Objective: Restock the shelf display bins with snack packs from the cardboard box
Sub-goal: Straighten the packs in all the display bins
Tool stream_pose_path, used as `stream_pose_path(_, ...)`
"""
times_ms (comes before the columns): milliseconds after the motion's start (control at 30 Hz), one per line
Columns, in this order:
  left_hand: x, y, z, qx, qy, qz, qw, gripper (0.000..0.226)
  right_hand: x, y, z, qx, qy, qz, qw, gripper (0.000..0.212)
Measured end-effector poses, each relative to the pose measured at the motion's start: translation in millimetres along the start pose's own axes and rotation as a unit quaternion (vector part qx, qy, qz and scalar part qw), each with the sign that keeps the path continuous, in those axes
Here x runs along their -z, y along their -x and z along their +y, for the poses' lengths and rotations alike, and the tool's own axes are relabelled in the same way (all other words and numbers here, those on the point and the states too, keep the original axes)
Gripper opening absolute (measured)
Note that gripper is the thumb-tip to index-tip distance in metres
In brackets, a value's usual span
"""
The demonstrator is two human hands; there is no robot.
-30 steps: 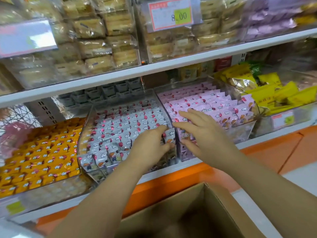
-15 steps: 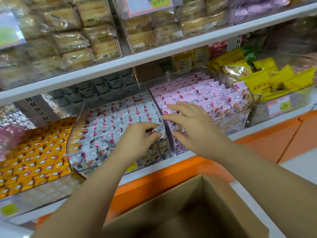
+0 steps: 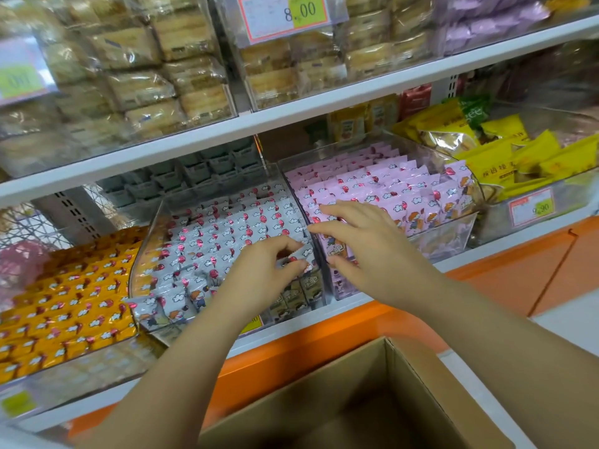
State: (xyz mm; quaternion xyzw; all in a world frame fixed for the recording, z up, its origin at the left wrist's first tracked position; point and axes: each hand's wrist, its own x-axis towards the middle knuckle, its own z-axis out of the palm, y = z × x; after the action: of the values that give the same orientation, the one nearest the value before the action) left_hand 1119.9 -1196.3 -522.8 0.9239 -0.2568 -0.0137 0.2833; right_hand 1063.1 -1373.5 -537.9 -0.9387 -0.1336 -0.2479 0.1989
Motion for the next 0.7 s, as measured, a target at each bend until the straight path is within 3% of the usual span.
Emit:
stream_pose_path(200, -8.8, 5.8, -2.4, 0.006, 0.032, 0.046, 0.998, 0.019, -1.0, -0.6, 0.5, -0.003, 0.0, -0.002, 1.0, 0.044)
stream_pose_path(333, -5.9, -5.8, 0.5, 0.021, 0.025, 0.008, 0.999, 0.025, 0.1, -1.8, -1.4, -0.009, -0.001, 0.0, 1.0, 0.045)
stream_pose_path(467, -0.3, -17.7, 2.7, 0.026, 0.006, -0.015, 1.0, 0.004, 1.8, -1.6, -4.2, -0.018, -0.002, -0.008, 1.0, 0.046)
stream_pose_path(600, 0.3, -20.1, 1.9, 0.024, -0.004, -0.029, 0.999, 0.003, 3.1, -1.3, -5.2, -0.021, -0.002, -0.015, 1.0, 0.046)
stream_pose_path(700, -5.2, -16.0, -1.0, 0.023, -0.029, -0.045, 0.998, 0.025, 4.4, -1.2, -5.4, -0.022, -0.004, -0.019, 1.0, 0.046)
